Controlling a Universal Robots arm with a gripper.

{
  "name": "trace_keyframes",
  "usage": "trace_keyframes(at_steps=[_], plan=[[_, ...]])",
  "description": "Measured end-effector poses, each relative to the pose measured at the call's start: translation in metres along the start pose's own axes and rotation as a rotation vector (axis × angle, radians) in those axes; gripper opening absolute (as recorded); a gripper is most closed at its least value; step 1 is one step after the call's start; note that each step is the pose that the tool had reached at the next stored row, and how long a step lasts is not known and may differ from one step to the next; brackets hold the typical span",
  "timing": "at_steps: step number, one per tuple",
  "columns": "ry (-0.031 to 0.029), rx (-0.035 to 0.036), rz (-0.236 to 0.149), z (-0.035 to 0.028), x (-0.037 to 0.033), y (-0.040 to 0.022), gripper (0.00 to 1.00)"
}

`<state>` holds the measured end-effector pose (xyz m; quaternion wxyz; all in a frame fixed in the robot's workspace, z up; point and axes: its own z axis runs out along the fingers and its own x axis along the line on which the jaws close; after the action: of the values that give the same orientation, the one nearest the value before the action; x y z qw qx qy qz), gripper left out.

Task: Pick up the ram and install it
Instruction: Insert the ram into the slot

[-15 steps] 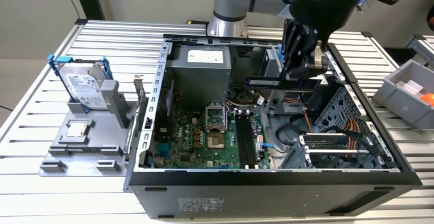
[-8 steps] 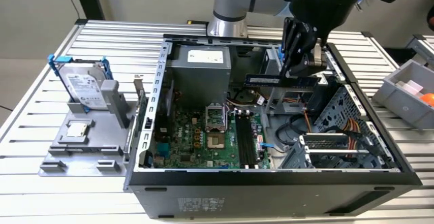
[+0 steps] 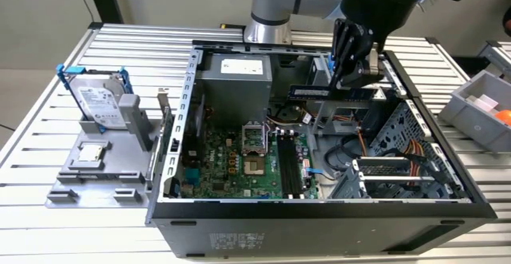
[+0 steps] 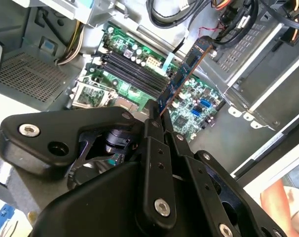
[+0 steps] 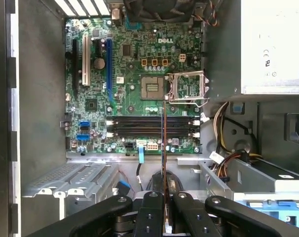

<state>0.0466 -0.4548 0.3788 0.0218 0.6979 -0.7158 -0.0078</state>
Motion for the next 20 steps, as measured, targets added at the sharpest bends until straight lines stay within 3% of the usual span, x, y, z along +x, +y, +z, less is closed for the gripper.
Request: trace_keyframes(at_steps=[20], plan=[[0.0001,0.0000,0.000,-0.0002,-0.0096,-0.0001,0.00]])
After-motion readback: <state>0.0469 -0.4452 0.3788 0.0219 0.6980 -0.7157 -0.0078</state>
